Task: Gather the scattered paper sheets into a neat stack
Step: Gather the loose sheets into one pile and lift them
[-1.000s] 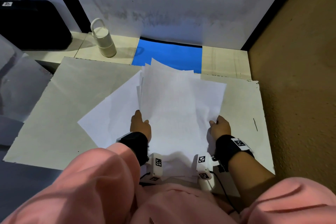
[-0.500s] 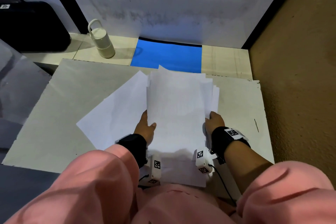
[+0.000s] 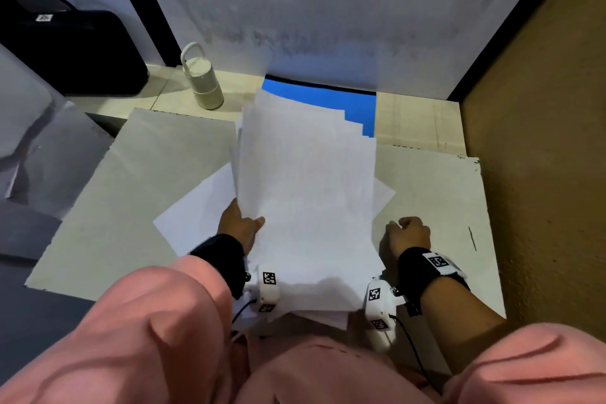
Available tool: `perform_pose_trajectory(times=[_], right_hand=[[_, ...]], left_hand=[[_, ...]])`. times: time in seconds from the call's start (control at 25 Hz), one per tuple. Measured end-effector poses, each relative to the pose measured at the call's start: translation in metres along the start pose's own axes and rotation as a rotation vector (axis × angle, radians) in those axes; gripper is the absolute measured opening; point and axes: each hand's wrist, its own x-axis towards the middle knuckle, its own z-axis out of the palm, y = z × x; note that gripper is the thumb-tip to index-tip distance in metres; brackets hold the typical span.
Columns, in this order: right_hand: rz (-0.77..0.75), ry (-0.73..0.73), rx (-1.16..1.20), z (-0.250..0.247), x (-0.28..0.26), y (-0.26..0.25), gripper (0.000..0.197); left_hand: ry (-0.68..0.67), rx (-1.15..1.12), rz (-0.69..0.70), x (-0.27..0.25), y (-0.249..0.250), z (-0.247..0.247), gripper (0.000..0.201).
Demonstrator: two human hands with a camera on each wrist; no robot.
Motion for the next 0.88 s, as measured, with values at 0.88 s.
perform_pose_trajectory(times=[0.88], right_hand=[[0.011, -0.067, 0.139, 0.088, -0.03, -0.043, 0.022]], left_hand=[[0.031, 0.766, -0.076, 0.067, 0.0, -0.11, 0.062]])
